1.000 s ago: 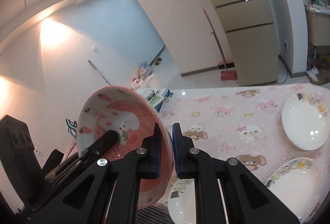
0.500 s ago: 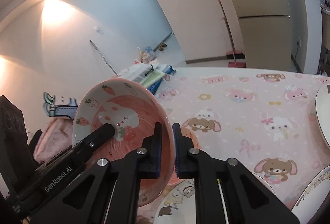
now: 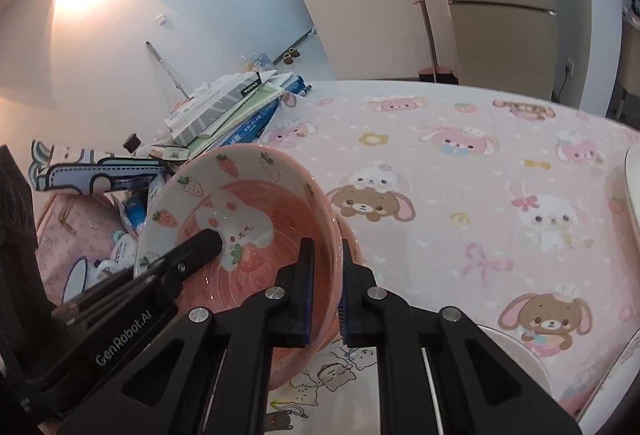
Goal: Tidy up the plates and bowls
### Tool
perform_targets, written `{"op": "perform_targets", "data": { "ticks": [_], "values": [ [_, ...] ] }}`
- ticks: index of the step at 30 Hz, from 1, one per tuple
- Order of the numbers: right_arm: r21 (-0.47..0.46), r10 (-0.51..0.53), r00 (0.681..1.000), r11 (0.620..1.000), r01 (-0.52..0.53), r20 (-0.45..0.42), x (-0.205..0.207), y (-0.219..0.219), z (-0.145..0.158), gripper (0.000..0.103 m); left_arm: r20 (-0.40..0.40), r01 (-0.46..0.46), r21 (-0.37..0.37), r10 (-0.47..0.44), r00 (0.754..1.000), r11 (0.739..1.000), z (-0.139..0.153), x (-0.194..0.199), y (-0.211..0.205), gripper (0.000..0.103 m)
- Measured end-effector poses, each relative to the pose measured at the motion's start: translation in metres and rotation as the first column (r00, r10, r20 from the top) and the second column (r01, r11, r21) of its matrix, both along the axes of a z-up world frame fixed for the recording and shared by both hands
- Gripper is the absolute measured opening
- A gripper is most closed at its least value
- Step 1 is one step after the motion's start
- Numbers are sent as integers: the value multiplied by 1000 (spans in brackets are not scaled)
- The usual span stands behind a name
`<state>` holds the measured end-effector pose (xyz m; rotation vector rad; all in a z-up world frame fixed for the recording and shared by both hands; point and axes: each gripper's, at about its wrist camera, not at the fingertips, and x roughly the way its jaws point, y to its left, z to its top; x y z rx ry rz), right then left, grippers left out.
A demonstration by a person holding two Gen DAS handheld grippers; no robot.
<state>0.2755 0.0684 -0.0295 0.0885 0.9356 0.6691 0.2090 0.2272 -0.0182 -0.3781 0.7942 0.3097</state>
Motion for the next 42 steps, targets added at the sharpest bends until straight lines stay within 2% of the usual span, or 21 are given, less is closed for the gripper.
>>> {"op": "perform_targets", "data": {
  "ticks": [2,5,9,13,18,21,24,27,30,32,36,38,42],
  "values": [
    [1,7,1000,1000,-7,-8,2,2,-6,10,-21,-18,55,19,1000,998,-4,4,-3,13],
    [-12,-2,1000,1000,2,-9,2,5,-10,10,-21,-14,69,15,1000,998,-7,6,-3,14],
    [-66,11,999,998,-8,40,-3,10,-7,10,-8,-7,132,8,1000,991,-5,4,-8,17],
    [-91,12,997,996,-5,78,-6,12,-2,10,-17,4,123,-1,1000,992,-7,6,-8,18],
    [-106,16,995,994,-6,95,-6,11,0,10,-19,3,161,0,1000,987,-5,5,-11,18],
    [-124,25,996,992,-13,91,-6,13,-1,10,-32,1,155,4,999,988,-7,5,-11,18],
    [-101,19,998,995,-13,57,-3,10,-3,10,-38,-2,137,7,999,991,-9,6,-8,18],
    [-79,18,999,997,-14,40,-1,7,-4,9,-23,-8,79,10,1000,997,-7,2,0,18],
    [-89,15,998,996,-9,68,-4,8,-1,15,15,-35,61,34,999,998,-1,-7,9,16],
    [-122,14,994,993,-2,105,-8,12,0,15,26,-3,3,2,1000,1000,-2,-7,14,14],
    [-117,13,995,993,-1,102,-6,12,0,14,-15,-23,20,23,1000,1000,-10,-2,15,13],
    [-95,8,997,996,-1,82,-2,8,1,12,-7,-33,32,33,999,999,-8,-3,15,13],
    [-72,-12,994,997,20,105,2,-5,12,10,18,-50,23,50,999,998,-6,-7,18,13]
  ]
}}
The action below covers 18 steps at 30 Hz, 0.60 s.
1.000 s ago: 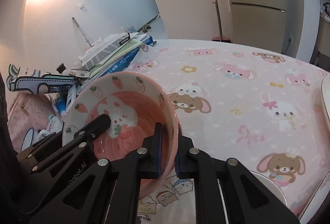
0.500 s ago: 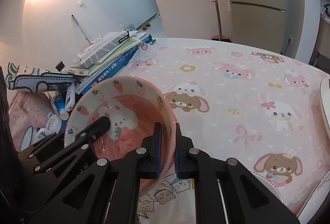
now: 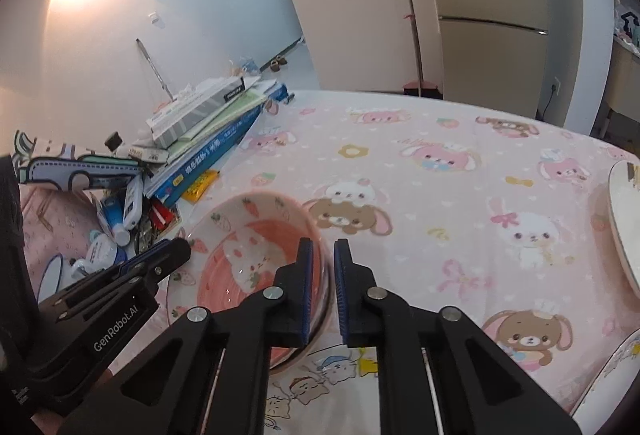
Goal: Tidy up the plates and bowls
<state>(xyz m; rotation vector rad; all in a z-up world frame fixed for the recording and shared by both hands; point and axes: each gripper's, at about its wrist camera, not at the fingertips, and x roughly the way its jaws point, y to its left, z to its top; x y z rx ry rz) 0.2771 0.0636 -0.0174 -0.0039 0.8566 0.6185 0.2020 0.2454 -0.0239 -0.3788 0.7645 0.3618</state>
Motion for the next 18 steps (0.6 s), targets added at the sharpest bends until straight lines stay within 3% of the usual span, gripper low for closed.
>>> {"op": "perform_targets", "data": {
  "ticks": [7,9,10,11,13,16,18],
  "values": [
    [67,-28,999,997,30,-35,12,-22,14,10,43,34,-18,-33,999,999,8,-5,-2,17],
    [77,-34,999,996,35,-20,12,-27,22,10,66,54,14,-55,996,998,14,-6,-9,38],
    [79,-36,999,996,37,-11,11,-29,25,10,71,50,27,-52,996,998,16,-7,-11,61],
    [81,-37,999,996,38,-2,11,-31,29,10,80,41,49,-45,996,998,18,-8,-14,70],
    [85,-36,999,996,35,9,9,-35,35,10,96,53,52,-58,994,997,23,-10,-17,71],
    [87,-22,1000,996,21,16,6,-40,46,10,140,78,-15,-76,987,997,36,-17,-20,77],
    [83,7,1000,996,-9,24,0,-46,55,10,188,70,28,-74,979,997,56,-29,-33,84]
  ]
}}
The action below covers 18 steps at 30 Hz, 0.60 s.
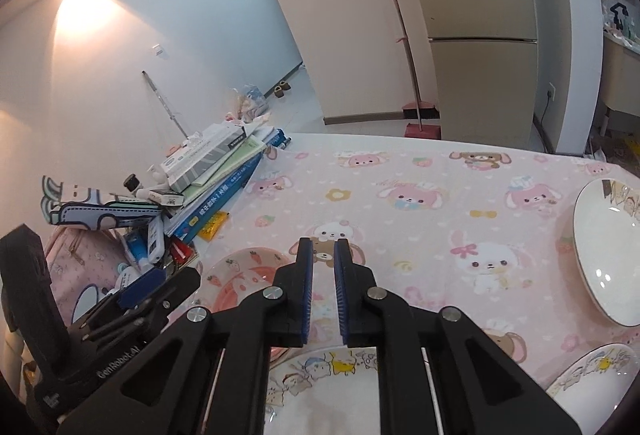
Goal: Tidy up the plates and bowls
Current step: 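Withdraw both tools back over the plates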
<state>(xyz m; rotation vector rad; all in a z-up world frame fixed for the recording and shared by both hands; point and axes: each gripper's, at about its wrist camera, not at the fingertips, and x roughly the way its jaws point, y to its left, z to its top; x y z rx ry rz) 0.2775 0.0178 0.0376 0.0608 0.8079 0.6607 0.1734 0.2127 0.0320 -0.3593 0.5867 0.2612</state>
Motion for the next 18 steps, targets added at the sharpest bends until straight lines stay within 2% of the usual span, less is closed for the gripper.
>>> {"op": "perform_targets", "data": {
  "ticks": [2,4,8,9,10,12,14,18],
  "values": [
    [-25,23,999,999,-22,36,-9,-11,11,10,55,-3,75,-1,999,997,20,-11,-17,85],
    [-46,25,997,999,-21,74,-18,-29,20,11,100,25,87,-34,994,996,37,-21,-31,88],
    [-42,17,996,999,-13,90,-29,-78,38,13,193,84,106,-103,976,991,74,-40,-63,93],
    [-49,6,995,999,-1,104,-32,-90,44,14,225,98,124,-124,966,987,82,-46,-72,95],
    [-56,-9,992,998,16,124,-36,-103,49,14,277,108,147,-146,950,983,91,-55,-82,103],
    [-65,-39,986,997,50,162,-44,-130,61,14,353,82,183,-144,925,980,101,-70,-93,103],
    [-58,-72,980,995,84,187,-51,-161,74,14,385,76,224,-160,909,972,111,-81,-108,103],
    [-33,-130,965,989,142,228,-66,-213,98,20,400,135,168,-193,896,977,122,-86,-122,103]
  ]
}}
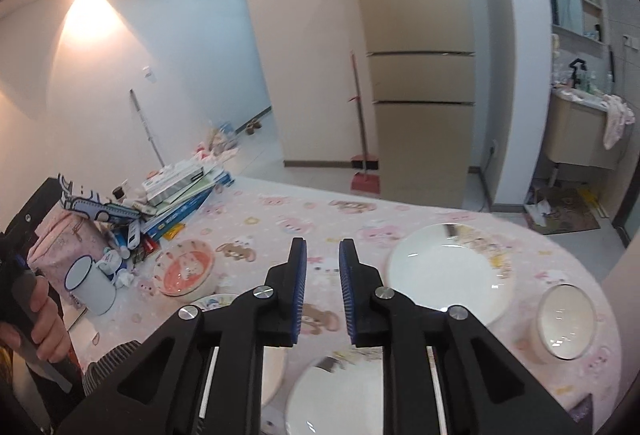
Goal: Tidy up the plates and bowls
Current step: 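Withdraw both tools back over the plates, then close the left tool on the small white bowl rim while the right tool grips it too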
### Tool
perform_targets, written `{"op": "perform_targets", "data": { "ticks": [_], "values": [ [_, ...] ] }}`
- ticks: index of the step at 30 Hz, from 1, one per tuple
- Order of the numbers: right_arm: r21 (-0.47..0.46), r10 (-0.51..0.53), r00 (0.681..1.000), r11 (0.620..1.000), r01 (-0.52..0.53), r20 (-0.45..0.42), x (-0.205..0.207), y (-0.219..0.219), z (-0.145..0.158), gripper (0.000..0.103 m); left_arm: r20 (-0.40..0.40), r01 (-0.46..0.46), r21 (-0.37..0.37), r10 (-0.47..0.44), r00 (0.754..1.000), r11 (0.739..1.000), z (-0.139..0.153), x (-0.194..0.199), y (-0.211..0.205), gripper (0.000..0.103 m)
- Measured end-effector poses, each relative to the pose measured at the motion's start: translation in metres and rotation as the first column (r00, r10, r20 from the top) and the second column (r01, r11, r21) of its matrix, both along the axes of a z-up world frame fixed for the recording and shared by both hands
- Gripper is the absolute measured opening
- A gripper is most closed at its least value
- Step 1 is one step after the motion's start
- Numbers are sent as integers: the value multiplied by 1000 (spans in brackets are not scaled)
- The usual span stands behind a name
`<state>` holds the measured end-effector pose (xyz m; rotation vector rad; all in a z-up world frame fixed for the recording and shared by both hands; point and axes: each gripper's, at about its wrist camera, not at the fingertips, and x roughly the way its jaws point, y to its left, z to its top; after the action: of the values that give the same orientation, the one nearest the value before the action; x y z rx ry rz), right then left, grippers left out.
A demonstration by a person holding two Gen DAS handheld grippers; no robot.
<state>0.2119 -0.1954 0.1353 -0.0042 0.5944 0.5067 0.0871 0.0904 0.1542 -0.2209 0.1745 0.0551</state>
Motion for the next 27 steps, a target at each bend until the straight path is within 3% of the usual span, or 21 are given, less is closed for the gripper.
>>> {"op": "perform_targets", "data": {
  "ticks": [8,14,22,27],
  "values": [
    [75,-71,992,995,63,105,-37,-72,28,34,-11,55,53,-55,998,997,23,9,-59,103],
    [107,-119,984,989,105,134,-44,-104,37,66,-20,75,87,-73,997,993,36,25,-113,103],
    [152,-202,968,972,179,149,-39,-145,38,67,-36,167,152,-163,986,974,30,54,-181,103],
    [197,-285,957,943,269,60,-13,-179,14,67,-165,260,139,-237,957,955,5,95,-223,103]
  ]
}}
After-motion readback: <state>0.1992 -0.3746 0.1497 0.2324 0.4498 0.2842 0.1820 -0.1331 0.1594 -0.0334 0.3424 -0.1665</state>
